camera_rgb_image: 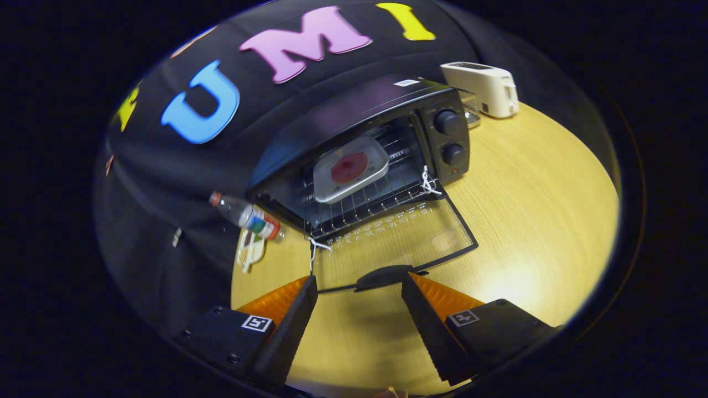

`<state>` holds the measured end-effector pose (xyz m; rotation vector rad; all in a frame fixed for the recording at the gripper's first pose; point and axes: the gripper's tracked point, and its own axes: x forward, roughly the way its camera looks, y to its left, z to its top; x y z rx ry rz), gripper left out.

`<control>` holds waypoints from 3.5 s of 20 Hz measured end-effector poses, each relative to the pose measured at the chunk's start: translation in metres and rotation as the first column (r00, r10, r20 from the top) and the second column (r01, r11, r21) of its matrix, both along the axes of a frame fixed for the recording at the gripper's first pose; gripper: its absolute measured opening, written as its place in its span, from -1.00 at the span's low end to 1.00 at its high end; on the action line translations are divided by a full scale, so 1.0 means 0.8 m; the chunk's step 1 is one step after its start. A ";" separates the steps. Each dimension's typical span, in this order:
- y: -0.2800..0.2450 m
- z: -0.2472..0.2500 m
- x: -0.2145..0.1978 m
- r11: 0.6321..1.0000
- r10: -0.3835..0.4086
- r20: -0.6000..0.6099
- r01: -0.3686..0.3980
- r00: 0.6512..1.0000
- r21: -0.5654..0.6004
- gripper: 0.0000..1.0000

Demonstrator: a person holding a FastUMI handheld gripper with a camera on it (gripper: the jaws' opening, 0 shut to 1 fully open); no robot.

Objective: Open the toaster oven, put the food inside, and close the toaster oven door.

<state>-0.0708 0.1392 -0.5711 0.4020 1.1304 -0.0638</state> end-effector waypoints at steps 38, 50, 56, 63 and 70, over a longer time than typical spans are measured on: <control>-0.017 0.007 0.019 0.948 0.163 0.167 -0.108 0.972 -0.299 0.99; -0.041 0.149 0.034 0.968 0.185 0.376 -0.102 0.908 -0.230 0.99; -0.093 0.403 0.084 0.978 0.127 0.642 0.011 0.756 -0.206 0.97; -0.102 0.586 0.087 0.953 0.193 0.792 0.080 0.579 -0.291 0.96; -0.080 0.618 0.086 0.954 0.219 0.806 0.052 0.550 -0.295 0.95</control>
